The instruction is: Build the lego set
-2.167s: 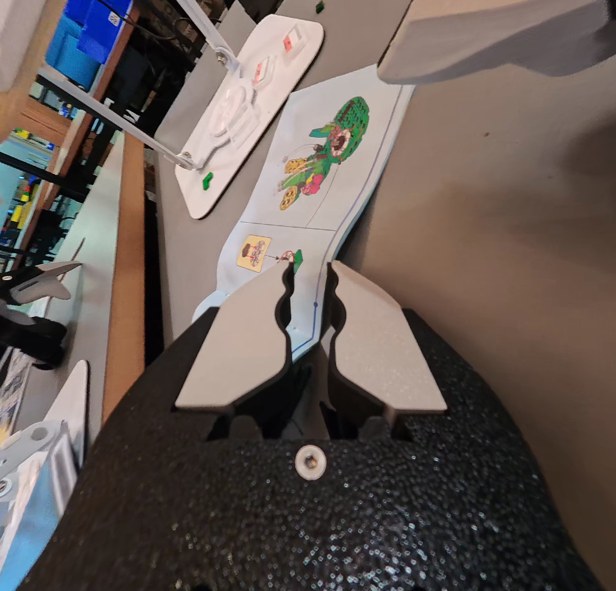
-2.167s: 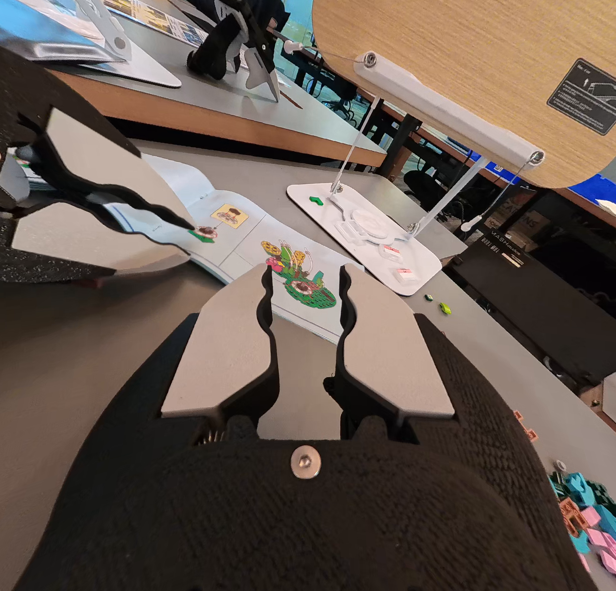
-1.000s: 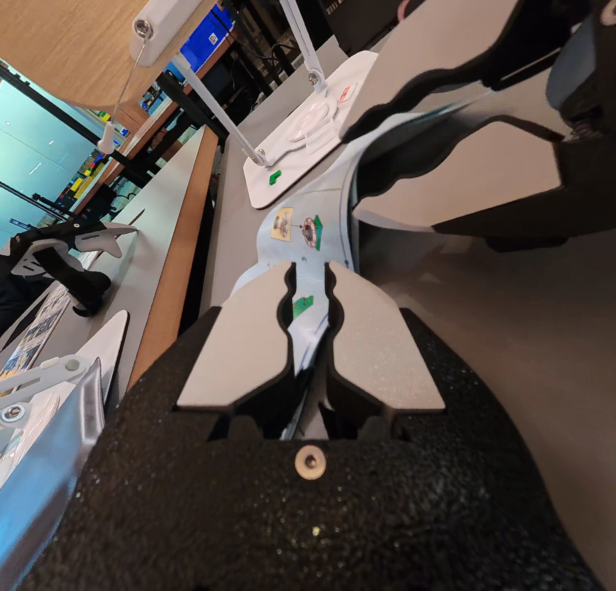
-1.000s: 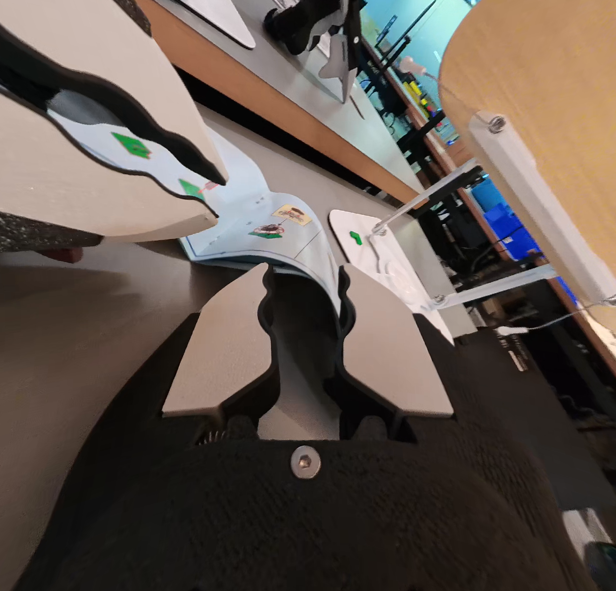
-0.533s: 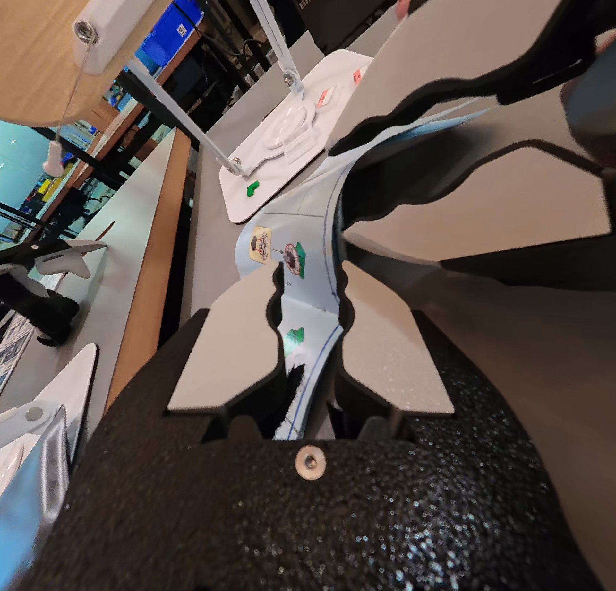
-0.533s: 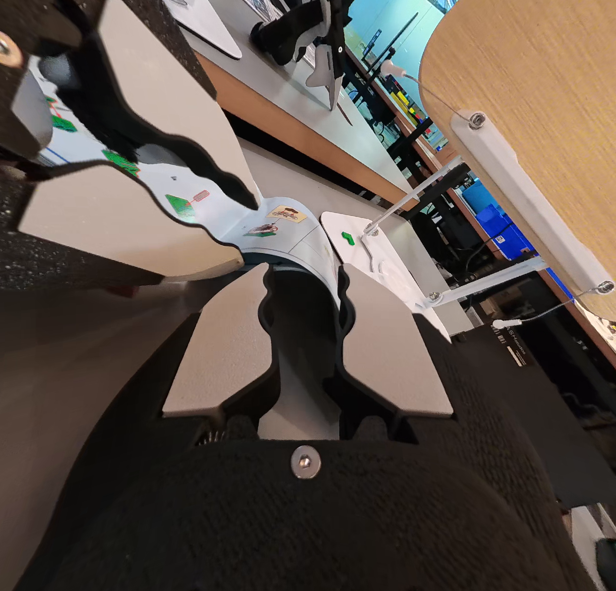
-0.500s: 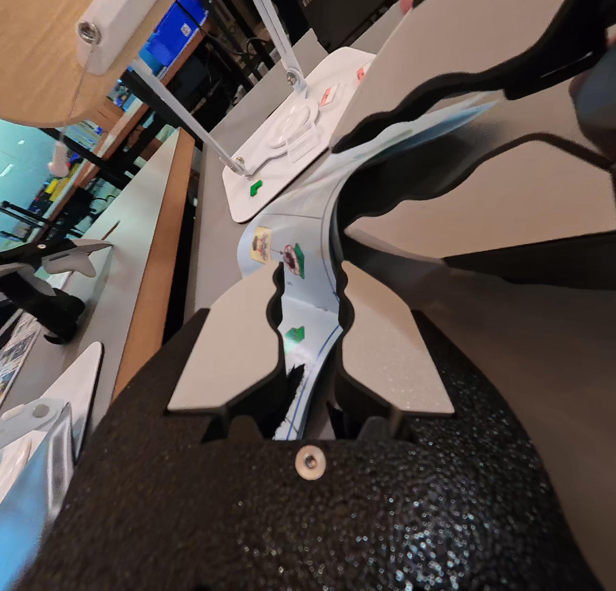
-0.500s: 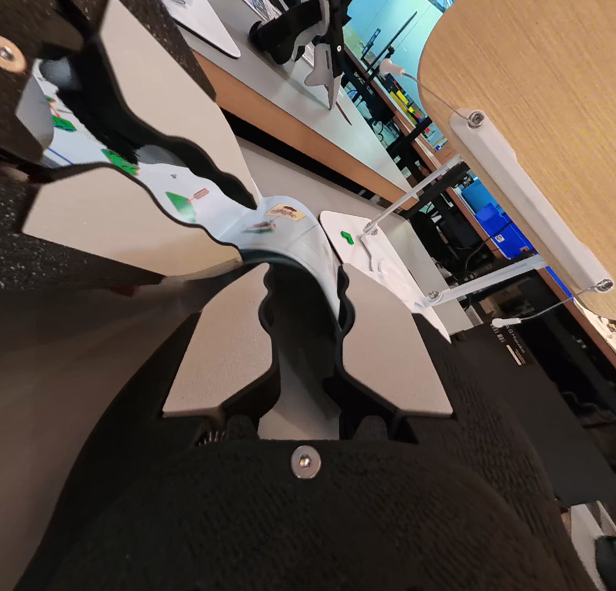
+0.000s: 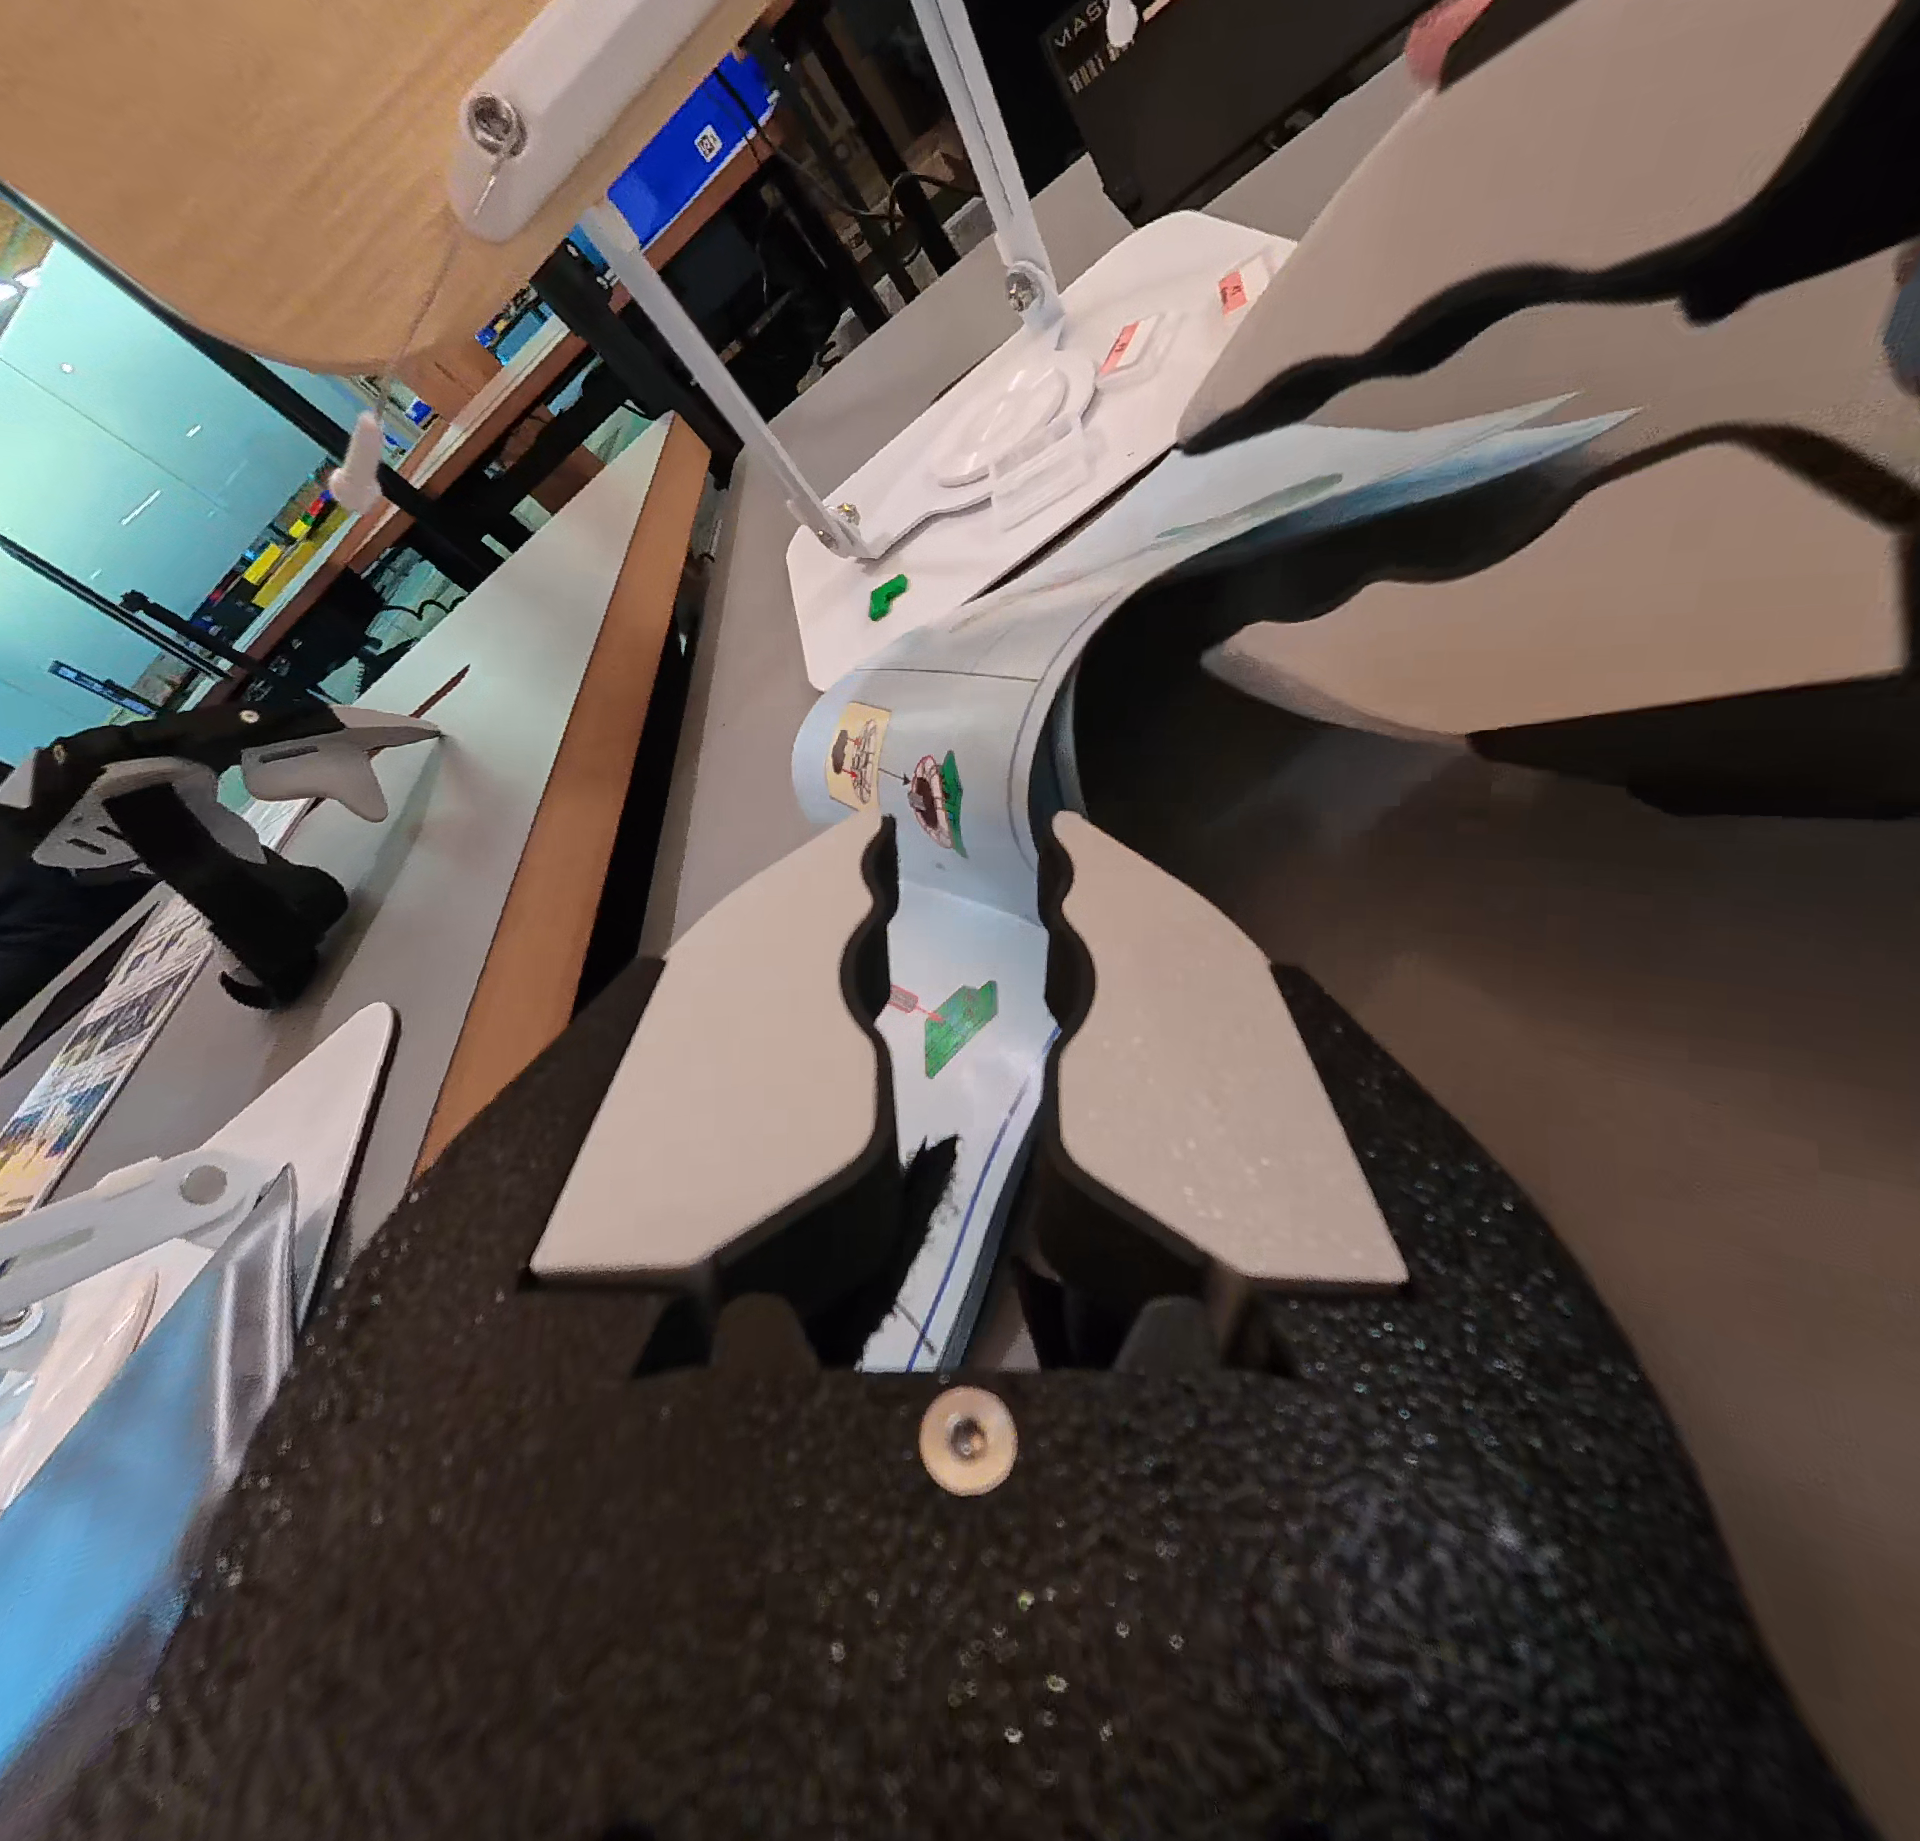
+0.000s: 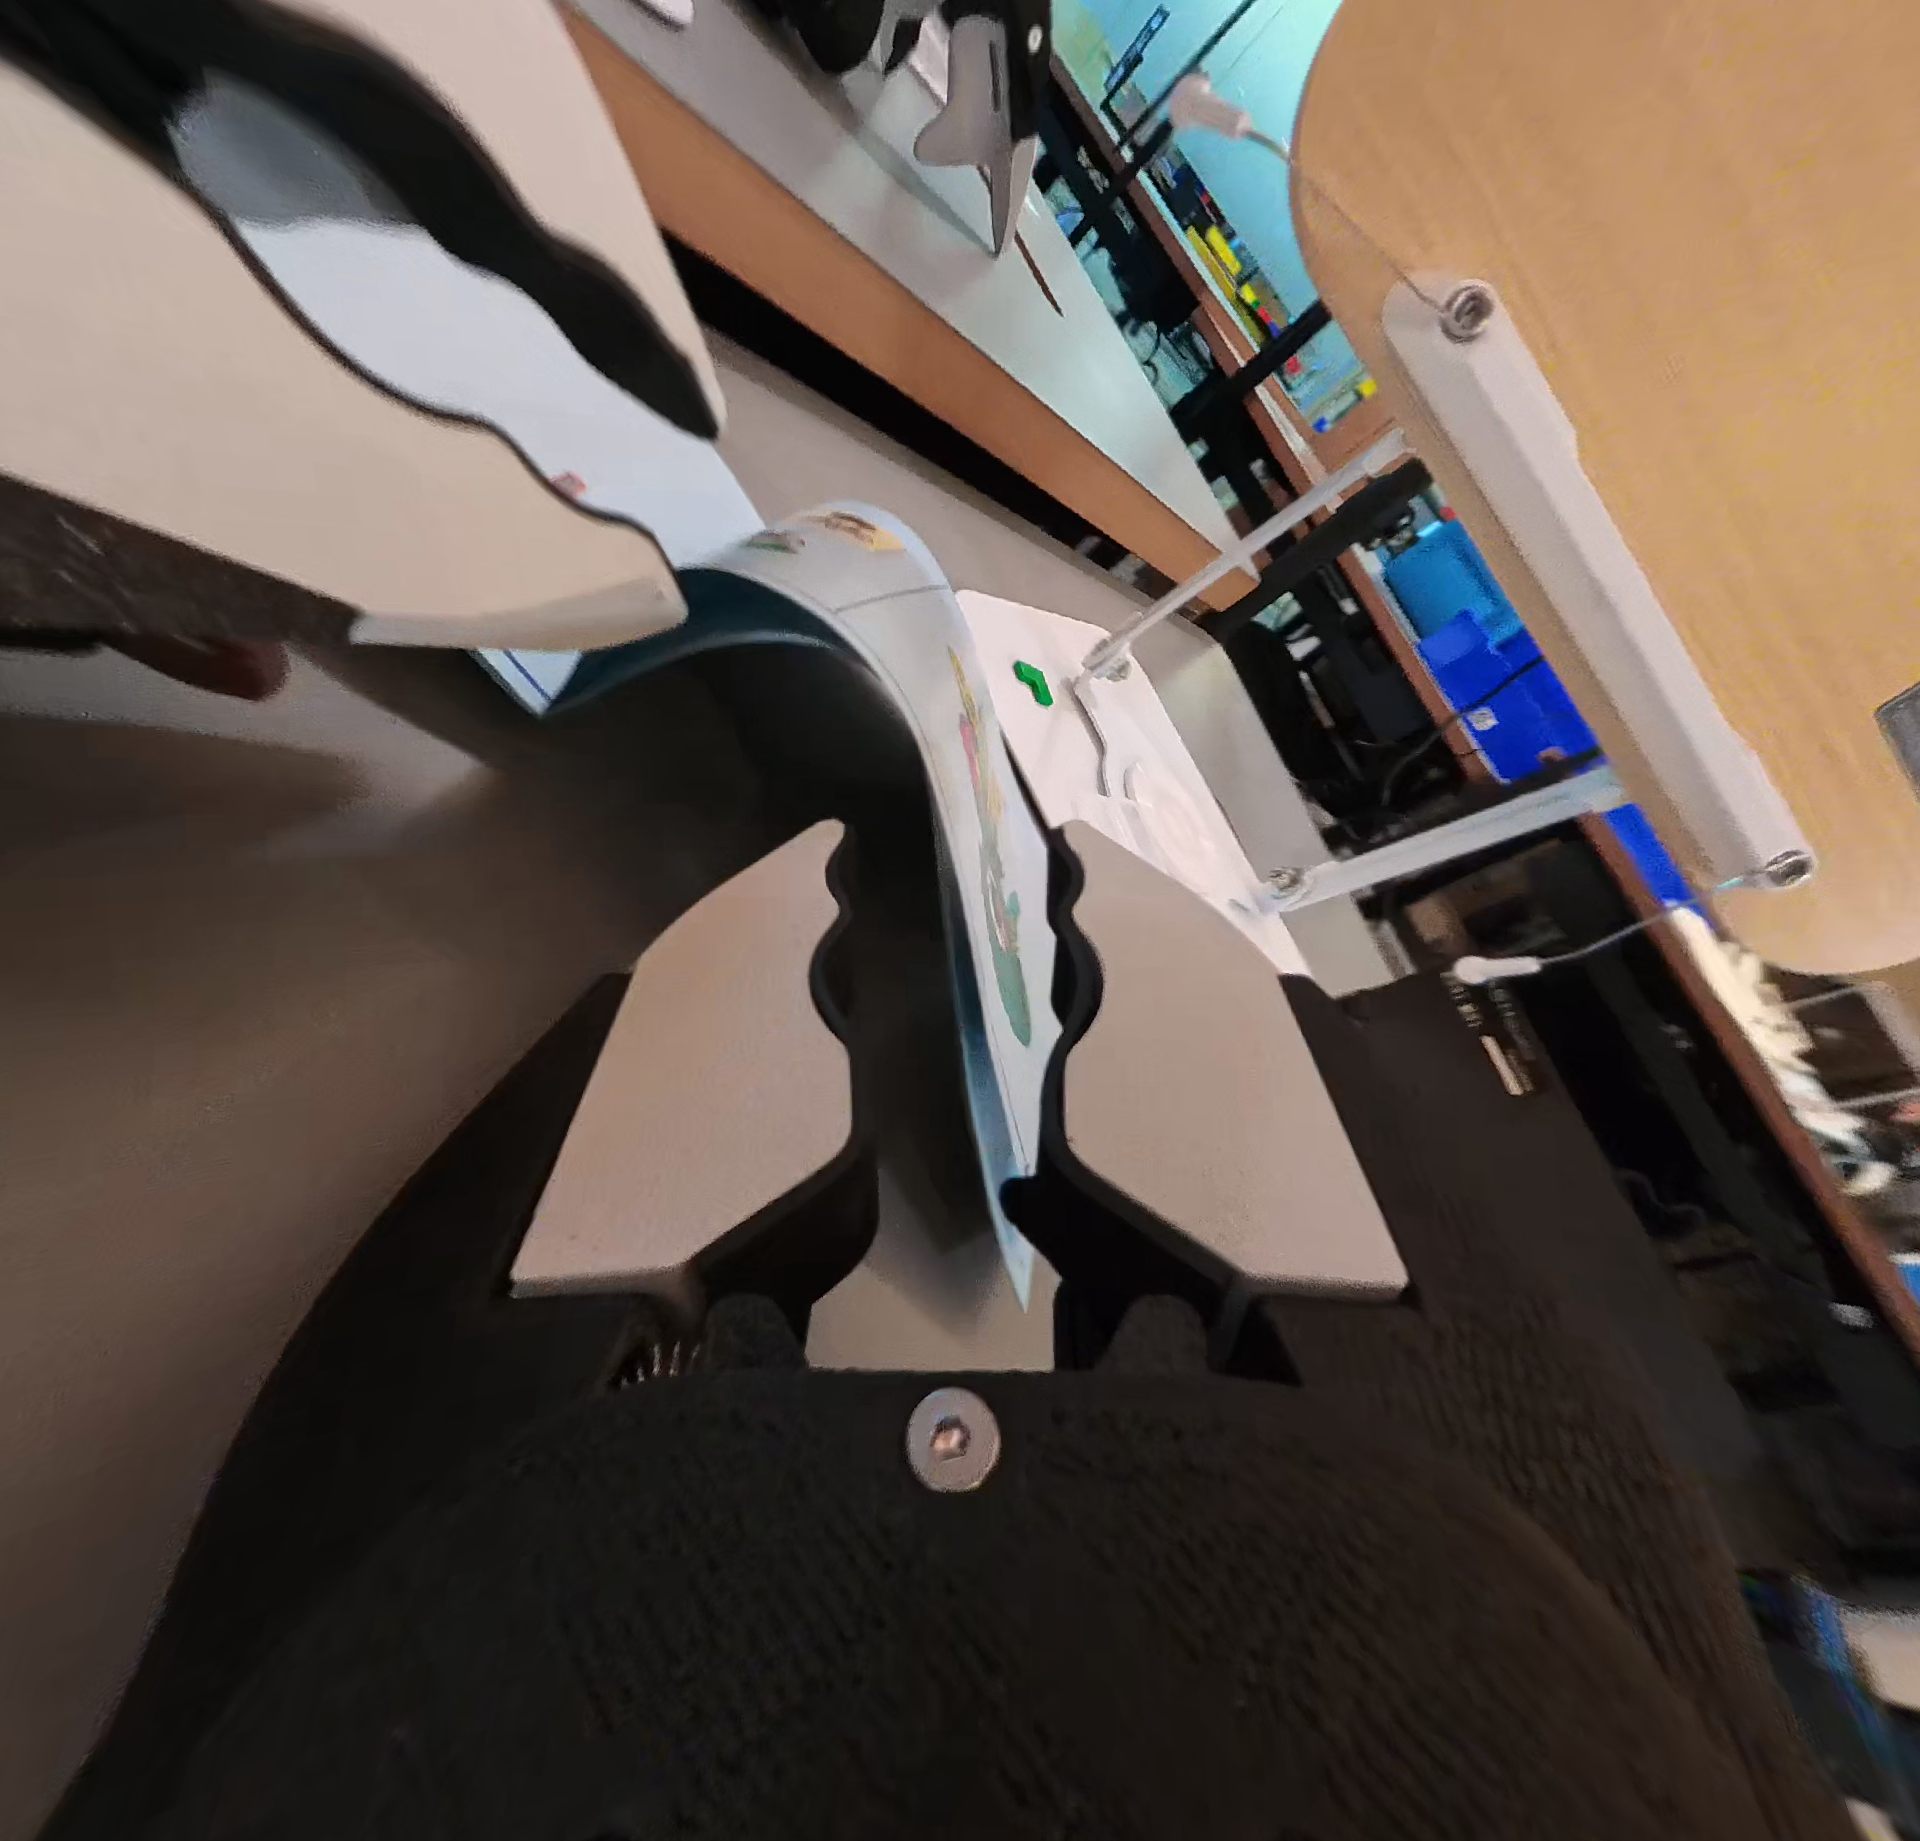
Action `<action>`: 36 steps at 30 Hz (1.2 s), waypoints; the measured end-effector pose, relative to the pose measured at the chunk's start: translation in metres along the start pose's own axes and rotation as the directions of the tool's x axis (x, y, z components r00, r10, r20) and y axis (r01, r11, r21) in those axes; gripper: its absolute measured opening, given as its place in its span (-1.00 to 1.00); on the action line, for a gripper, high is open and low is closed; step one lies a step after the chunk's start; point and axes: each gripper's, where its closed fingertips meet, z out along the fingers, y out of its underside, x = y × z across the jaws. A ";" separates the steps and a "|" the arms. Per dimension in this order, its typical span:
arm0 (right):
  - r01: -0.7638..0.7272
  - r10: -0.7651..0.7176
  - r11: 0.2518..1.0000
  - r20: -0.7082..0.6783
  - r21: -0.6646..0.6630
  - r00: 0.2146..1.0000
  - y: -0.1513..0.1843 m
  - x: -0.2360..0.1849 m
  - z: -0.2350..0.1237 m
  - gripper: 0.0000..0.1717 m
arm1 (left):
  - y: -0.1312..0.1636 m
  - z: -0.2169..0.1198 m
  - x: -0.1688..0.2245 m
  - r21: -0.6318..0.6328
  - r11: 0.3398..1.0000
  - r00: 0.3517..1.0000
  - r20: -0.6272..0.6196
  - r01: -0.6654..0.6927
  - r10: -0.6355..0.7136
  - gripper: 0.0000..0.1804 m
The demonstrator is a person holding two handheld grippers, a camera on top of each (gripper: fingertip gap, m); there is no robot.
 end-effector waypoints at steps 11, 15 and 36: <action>0.227 -0.243 0.964 -0.109 -0.138 0.964 0.002 0.005 -0.003 -1.00 | 0.003 -0.012 -0.001 0.010 0.999 0.998 0.039 -0.049 0.048 -0.68; 0.252 -0.270 0.952 -0.090 -0.175 0.958 0.007 -0.002 -0.026 -1.00 | 0.000 -0.024 0.016 0.035 0.997 0.997 -0.014 -0.070 0.071 -0.67; 0.075 -0.064 0.995 0.177 -0.058 0.982 -0.010 -0.054 -0.248 -0.54 | -0.040 -0.125 0.096 0.104 0.945 0.928 -0.251 0.310 -0.277 -1.00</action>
